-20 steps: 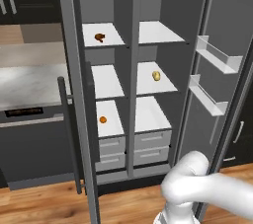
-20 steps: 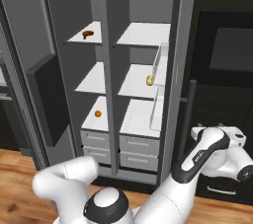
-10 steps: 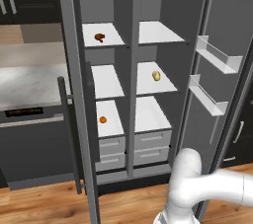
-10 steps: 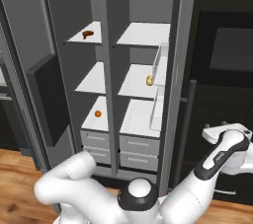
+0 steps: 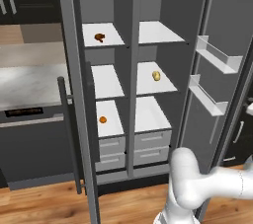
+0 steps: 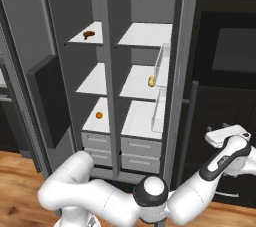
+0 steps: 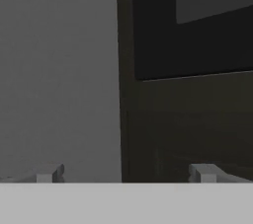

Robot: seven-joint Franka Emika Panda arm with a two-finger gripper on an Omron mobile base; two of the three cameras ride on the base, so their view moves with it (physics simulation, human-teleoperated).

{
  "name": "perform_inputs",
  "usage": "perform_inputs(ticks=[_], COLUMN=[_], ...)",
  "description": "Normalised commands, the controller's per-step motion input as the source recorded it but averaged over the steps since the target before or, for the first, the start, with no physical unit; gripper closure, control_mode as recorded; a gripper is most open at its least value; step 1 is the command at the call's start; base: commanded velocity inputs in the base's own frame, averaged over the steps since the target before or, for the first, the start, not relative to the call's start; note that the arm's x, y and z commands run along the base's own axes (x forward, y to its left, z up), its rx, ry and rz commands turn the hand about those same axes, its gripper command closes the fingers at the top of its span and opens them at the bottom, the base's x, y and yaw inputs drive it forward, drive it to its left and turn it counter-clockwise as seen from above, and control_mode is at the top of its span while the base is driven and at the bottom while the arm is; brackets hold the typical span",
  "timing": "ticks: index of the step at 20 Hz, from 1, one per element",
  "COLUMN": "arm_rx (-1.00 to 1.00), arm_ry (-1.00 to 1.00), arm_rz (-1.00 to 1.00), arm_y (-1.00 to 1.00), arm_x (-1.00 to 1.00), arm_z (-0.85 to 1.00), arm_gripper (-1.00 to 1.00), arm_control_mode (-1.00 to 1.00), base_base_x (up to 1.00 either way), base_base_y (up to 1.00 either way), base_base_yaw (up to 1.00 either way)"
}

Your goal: There's a chicken drumstick in the fridge that needs to be moved to the freezer for freezing. Pick up the chicken drumstick from the fridge, place it on any shelf in the freezer, and close the fridge and freezer doors when done.

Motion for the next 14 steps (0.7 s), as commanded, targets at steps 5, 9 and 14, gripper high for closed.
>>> perform_inputs(ticks=[5, 9, 14], arm_rx=[0.00, 0.00, 0.00], arm_ry=[0.00, 0.00, 0.00], arm_rz=[0.00, 0.00, 0.00], arm_y=[0.09, 0.34, 0.68], arm_x=[0.65, 0.44, 0.16], arm_z=[-0.34, -0.28, -0.19], arm_gripper=[-1.00, -1.00, -1.00], arm_control_mode=[-1.00, -1.00, -1.00], base_base_x=[0.00, 0.00, 0.00], base_base_y=[0.00, 0.00, 0.00], base_base_yaw=[0.00, 0.00, 0.00])
